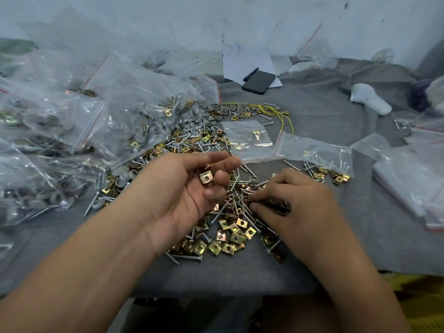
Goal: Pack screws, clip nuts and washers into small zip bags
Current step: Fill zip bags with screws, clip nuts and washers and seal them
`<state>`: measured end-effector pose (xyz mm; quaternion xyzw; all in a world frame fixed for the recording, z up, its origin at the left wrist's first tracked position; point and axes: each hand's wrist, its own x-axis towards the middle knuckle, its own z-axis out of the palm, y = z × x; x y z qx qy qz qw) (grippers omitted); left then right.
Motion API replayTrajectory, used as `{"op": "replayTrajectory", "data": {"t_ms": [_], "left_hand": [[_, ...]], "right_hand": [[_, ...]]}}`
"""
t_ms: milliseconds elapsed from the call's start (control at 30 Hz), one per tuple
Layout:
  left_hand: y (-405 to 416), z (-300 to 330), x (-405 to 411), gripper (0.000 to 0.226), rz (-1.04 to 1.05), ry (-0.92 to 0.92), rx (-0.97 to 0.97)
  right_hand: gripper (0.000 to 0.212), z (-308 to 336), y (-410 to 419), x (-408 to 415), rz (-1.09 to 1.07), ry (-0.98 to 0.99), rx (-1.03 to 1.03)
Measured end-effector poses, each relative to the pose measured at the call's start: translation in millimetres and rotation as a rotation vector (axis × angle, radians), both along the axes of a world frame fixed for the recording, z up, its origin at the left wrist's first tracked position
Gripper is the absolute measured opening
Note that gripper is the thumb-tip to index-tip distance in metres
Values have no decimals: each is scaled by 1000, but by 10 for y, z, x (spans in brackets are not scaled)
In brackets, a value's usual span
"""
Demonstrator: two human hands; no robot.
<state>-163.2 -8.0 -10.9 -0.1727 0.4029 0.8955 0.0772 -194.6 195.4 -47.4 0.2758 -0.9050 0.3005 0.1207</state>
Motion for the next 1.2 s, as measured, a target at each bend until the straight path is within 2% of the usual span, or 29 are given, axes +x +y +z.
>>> {"op": "replayTrajectory", "data": {"t_ms": [100,300,400,500,533,600,633,700,767,800,867,933,1000,1100,1167,1200], "left_hand": [[-20,-15,0,30,14,2,9],[40,-70,-5,33,-22,11,35],[167,-130,0,31,-91,-44,-40],[298,-138,28,32,-190,-61,-21],[307,-142,28,35,-203,-62,20],[274,-155,5,32,-205,-68,109],[243,-157,-10,27,-201,-79,144],[194,-150,-40,20,-181,-103,187],[169,-124,-55,23,-153,-105,202],[156,-107,-55,23,-130,-102,205],[115,-72,-52,21,-84,-105,211],[53,-36,-51,18,-53,-103,225],[-15,-8,-62,24,-28,-95,243],[-64,26,-68,27,-21,-76,275],[-72,34,-65,26,-24,-81,284],[-74,36,-59,26,-19,-89,285]], "right_hand": [[12,-13,17,-3,27,19,-131],[17,3,56,35,161,-191,-618],[16,52,7,87,151,-163,-711],[9,106,-87,136,174,-93,-623],[6,121,-119,135,202,-113,-603],[12,150,-134,65,210,-174,-588],[14,173,-114,-15,155,-192,-603],[13,246,-43,-272,-90,-163,-600],[16,320,29,-611,-312,-81,-389],[14,362,43,-773,-347,-99,-263],[4,433,40,-1021,-258,-221,-12],[14,470,13,-1158,-69,-301,251],[21,468,-44,-1203,11,-285,404],[17,440,-137,-1222,33,-160,418],[6,434,-159,-1223,28,-119,369],[8,430,-151,-1222,8,-117,327]]}}
